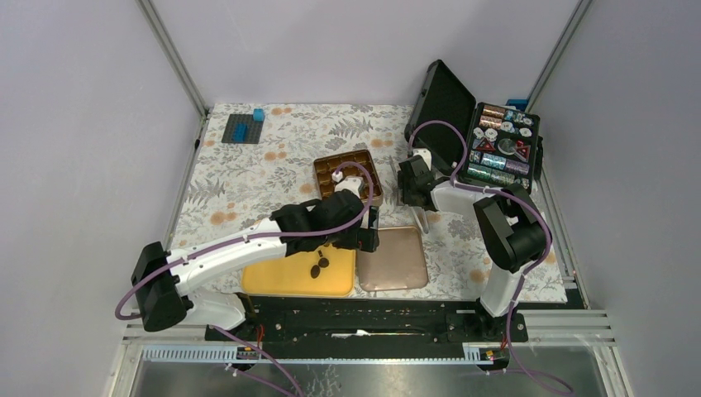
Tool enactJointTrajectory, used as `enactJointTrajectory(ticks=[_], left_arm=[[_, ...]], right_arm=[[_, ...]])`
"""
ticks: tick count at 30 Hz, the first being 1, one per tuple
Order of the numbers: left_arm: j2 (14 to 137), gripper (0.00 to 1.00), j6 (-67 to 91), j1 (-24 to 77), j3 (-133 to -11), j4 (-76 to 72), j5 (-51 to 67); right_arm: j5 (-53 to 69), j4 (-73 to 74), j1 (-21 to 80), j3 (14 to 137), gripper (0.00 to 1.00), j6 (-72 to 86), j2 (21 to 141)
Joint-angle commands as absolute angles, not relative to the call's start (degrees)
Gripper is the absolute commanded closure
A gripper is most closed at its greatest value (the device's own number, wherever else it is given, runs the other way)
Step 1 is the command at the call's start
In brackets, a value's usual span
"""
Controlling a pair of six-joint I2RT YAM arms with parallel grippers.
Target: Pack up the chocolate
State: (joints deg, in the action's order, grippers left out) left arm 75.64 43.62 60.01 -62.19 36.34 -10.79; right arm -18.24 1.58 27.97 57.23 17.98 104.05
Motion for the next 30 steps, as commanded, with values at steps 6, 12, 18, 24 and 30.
enactJointTrajectory(ticks=[6, 12, 18, 24, 30], left_arm=[[72.8, 0.01, 45.1, 59.7, -61.0, 35.8, -12.7], [72.5, 0.01, 45.4, 59.7, -60.2, 35.7, -13.0], [72.9, 0.01, 45.4, 59.7, -60.8, 35.7, -12.6], [73.3, 0.01, 45.4, 59.7, -60.9, 35.7, -12.6], [73.5, 0.01, 45.1, 59.7, -61.1, 35.5, -12.5]], right_arm=[[-19.9, 7.1, 28.4, 56.4, 0.25, 17.7, 105.0], [-17.9, 6.5, 28.8, 54.0, 0.31, 18.2, 104.9], [-18.0, 6.1, 29.2, 52.4, 0.33, 18.9, 104.8], [-18.9, 7.9, 30.1, 52.6, 0.29, 18.0, 104.2], [-18.1, 8.8, 30.2, 52.7, 0.37, 17.6, 103.9]])
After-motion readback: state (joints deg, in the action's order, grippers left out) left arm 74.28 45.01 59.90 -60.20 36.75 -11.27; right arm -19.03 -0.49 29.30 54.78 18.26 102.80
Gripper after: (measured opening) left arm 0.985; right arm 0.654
